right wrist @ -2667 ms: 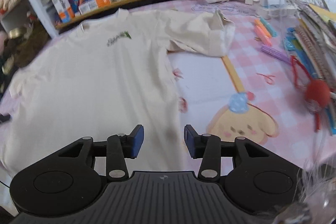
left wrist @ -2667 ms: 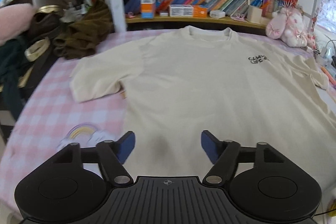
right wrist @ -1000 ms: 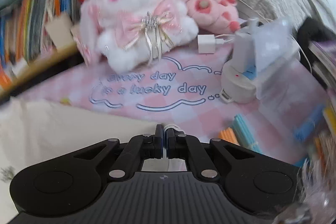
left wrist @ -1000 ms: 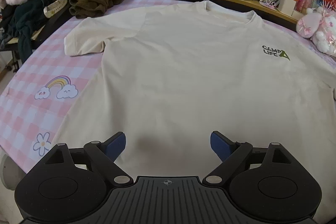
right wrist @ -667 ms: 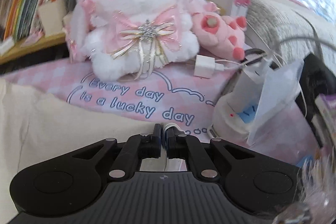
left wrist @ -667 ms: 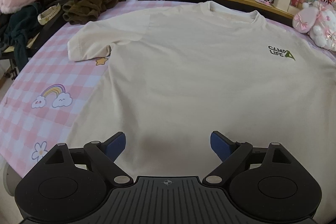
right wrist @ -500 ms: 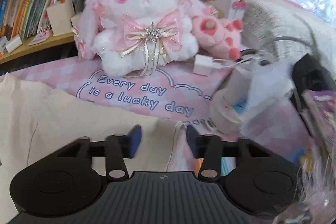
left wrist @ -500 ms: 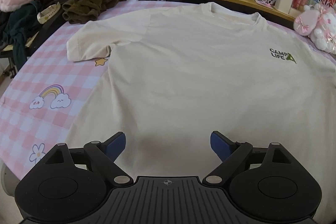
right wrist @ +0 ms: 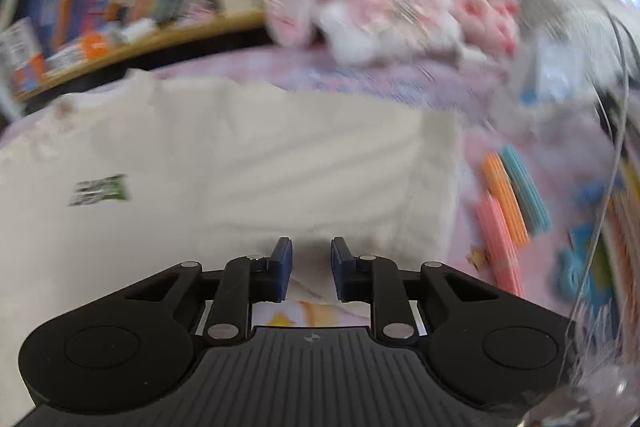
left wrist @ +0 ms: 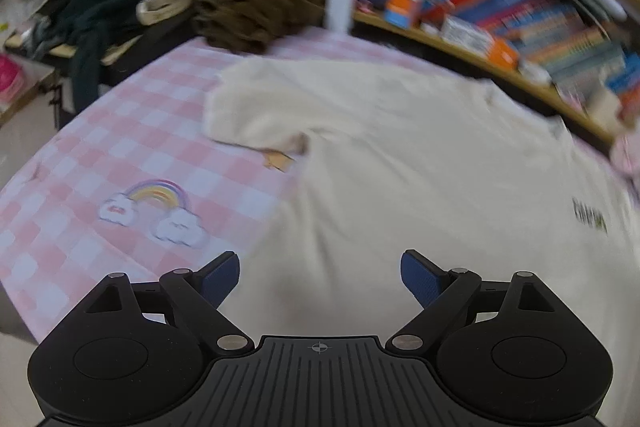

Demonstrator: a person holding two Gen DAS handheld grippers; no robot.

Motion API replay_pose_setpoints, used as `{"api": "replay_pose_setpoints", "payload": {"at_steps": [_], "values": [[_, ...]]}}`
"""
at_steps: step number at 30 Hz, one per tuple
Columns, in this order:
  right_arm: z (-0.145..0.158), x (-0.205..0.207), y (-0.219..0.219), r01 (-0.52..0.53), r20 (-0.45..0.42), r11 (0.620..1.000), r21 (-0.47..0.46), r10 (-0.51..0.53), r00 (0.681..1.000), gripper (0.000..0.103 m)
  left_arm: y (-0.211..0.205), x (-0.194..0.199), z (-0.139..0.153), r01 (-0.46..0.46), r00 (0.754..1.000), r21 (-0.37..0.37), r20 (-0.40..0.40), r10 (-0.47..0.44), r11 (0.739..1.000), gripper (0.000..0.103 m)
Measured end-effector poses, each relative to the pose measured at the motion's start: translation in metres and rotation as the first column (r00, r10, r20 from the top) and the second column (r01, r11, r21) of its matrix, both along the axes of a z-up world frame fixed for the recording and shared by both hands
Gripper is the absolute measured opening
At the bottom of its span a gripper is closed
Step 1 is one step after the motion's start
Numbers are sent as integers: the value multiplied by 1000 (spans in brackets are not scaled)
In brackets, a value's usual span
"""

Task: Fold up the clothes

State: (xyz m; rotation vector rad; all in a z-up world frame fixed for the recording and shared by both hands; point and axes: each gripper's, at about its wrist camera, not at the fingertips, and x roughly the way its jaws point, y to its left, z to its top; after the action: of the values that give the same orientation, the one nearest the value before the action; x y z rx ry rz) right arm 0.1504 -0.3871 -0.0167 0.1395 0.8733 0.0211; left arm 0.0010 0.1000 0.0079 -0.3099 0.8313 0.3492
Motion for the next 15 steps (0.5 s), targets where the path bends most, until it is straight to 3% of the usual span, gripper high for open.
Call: {"api": "replay_pose_setpoints", "payload": {"at_steps": [5,7,9,13,15], "values": [[3,6,-8,70,-31,997,-15,-70,997,12,47,7,2,-71,997,-3,8,71,997,90],[10,-3,-3,76,-31,997,-19,-76,997,16,65,9,1,-92,996,-9,5,92,996,90],[19,-15,6,55,-11,998,-7,-55,998,31,80,11,1,-104,994,-11,14,104,994,90],[26,-42,53,-23,10,998,-53,23,1000,36,104,13,-3,-117,992,-31,33,118,993,90],[23,-56,82,-52,1,995,-86,52,999,46,116,16,-6,-116,992,-43,39,118,992,90]]}}
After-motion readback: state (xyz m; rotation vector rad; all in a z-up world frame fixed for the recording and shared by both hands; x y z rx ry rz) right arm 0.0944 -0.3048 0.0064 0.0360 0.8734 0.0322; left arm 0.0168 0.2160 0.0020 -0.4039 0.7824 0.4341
